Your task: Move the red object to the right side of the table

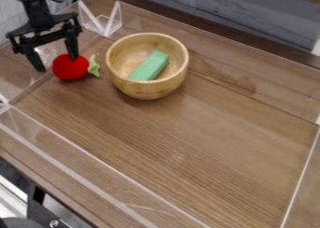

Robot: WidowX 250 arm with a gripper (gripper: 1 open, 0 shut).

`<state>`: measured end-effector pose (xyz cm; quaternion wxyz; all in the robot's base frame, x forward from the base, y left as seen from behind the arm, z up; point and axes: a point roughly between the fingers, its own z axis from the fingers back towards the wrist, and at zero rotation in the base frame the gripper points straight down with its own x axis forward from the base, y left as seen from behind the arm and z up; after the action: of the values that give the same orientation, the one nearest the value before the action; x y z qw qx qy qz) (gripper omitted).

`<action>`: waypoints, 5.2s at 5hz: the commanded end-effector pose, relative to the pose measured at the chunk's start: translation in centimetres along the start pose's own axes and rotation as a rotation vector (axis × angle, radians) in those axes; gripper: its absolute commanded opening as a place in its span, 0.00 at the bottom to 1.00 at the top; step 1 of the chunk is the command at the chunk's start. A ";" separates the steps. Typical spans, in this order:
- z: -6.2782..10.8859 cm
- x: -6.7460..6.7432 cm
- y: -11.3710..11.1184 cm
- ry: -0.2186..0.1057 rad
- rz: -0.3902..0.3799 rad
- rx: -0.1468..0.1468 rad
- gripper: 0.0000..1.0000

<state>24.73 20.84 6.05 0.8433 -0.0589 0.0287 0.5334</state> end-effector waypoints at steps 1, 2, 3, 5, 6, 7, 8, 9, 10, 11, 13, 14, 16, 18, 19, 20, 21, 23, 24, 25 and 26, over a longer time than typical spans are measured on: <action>1.3 1.2 -0.6 -0.063 0.081 -0.033 1.00; 0.9 1.3 -1.2 -0.068 0.136 -0.040 1.00; 0.6 1.5 -1.8 -0.075 0.177 -0.044 1.00; 0.1 1.9 -2.7 -0.087 0.240 -0.046 1.00; -0.2 2.0 -3.1 -0.092 0.262 -0.046 1.00; -0.4 2.3 -3.5 -0.097 0.282 -0.046 1.00; -0.7 2.3 -3.7 -0.102 0.301 -0.043 1.00; -0.8 2.4 -3.9 -0.108 0.320 -0.041 1.00; -0.9 2.4 -4.0 -0.109 0.304 -0.038 0.00; 1.5 1.7 -4.6 -0.083 0.239 -0.066 0.00; 5.8 -1.5 -7.0 -0.021 0.054 -0.104 0.00; 6.6 -4.4 -8.7 0.007 -0.091 -0.099 0.00; 7.3 -9.4 -11.4 0.048 -0.325 -0.089 0.00; 8.2 -13.9 -12.3 0.086 -0.507 -0.089 0.00; 8.7 -15.8 -12.6 0.100 -0.572 -0.094 0.00; 9.1 -17.7 -12.7 0.117 -0.644 -0.094 0.00; 9.0 -20.1 -12.8 0.138 -0.732 -0.085 0.00; 6.2 -25.6 -13.4 0.172 -0.992 -0.025 0.00; 4.3 -26.3 -13.1 0.181 -1.114 0.015 0.00; 2.4 -26.0 -12.6 0.188 -1.188 0.040 0.00; 0.5 -25.7 -12.5 0.189 -1.209 0.054 0.00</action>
<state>24.66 -7.20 9.48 0.9905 -0.0892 0.0970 -0.0383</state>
